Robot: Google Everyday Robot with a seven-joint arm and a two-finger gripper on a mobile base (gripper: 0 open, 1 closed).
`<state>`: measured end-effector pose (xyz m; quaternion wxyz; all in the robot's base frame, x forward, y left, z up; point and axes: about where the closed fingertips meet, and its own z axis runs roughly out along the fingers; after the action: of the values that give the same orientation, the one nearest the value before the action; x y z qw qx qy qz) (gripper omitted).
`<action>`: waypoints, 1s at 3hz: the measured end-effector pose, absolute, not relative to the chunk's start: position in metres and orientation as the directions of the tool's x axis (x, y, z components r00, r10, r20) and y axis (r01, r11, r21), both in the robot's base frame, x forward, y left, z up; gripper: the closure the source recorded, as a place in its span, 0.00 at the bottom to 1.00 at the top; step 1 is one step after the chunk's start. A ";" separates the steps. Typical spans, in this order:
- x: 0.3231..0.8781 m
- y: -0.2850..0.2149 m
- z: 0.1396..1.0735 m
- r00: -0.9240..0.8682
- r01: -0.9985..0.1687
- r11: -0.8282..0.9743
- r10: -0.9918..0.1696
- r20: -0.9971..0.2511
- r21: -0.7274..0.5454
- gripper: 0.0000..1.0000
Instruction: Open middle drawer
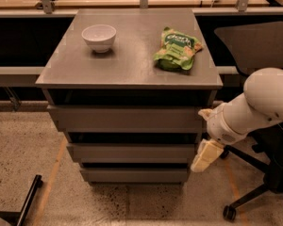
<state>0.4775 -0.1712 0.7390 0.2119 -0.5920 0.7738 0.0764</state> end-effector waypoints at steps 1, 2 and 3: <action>0.500 -0.165 0.699 -0.218 -0.942 0.308 -0.865 -0.451 -0.136 0.00; 0.517 -0.159 0.635 -0.241 -0.943 0.318 -0.854 -0.461 -0.097 0.00; 0.513 -0.158 0.622 -0.241 -0.946 0.311 -0.860 -0.450 -0.088 0.00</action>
Offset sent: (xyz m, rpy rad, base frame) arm 0.0581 0.0166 -0.1198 0.0674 -0.0042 -0.0270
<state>0.5131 -0.1578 0.6215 0.2131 -0.5782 0.7810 0.1014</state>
